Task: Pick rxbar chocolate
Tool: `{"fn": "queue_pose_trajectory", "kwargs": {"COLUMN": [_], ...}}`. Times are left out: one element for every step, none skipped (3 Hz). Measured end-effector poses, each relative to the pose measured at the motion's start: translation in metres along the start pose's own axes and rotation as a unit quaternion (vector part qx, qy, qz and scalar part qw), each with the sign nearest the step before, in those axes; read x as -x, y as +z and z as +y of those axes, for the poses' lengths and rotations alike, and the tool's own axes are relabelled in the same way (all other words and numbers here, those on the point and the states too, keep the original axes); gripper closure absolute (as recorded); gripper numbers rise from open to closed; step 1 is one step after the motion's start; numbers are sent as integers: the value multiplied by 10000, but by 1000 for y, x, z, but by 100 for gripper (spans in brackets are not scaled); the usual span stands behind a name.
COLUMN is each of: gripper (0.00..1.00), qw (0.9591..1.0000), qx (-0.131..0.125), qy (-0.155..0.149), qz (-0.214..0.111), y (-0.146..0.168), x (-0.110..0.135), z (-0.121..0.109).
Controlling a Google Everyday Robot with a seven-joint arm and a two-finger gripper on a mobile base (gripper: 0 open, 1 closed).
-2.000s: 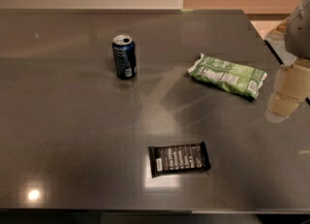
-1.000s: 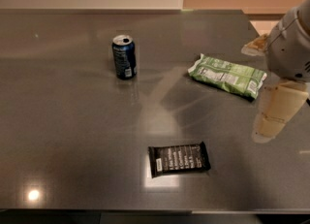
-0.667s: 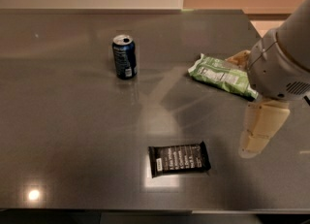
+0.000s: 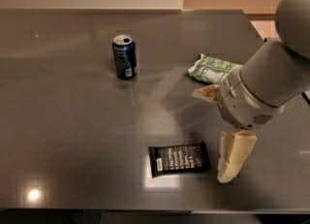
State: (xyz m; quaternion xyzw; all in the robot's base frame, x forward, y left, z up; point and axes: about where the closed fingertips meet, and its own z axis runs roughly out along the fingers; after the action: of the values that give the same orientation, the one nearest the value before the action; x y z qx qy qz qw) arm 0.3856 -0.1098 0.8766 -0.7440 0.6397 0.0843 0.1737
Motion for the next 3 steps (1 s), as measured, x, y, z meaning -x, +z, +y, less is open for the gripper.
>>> {"fn": "queue_pose_trajectory", "kwargs": {"gripper": [0, 0, 0], "qw": [9996, 9988, 9983], "qx": [182, 350, 482], "qy": [-127, -241, -299], "qz": [-185, -224, -162], "y": [20, 38, 54], "x": [3, 6, 6], "z": [2, 6, 10]}}
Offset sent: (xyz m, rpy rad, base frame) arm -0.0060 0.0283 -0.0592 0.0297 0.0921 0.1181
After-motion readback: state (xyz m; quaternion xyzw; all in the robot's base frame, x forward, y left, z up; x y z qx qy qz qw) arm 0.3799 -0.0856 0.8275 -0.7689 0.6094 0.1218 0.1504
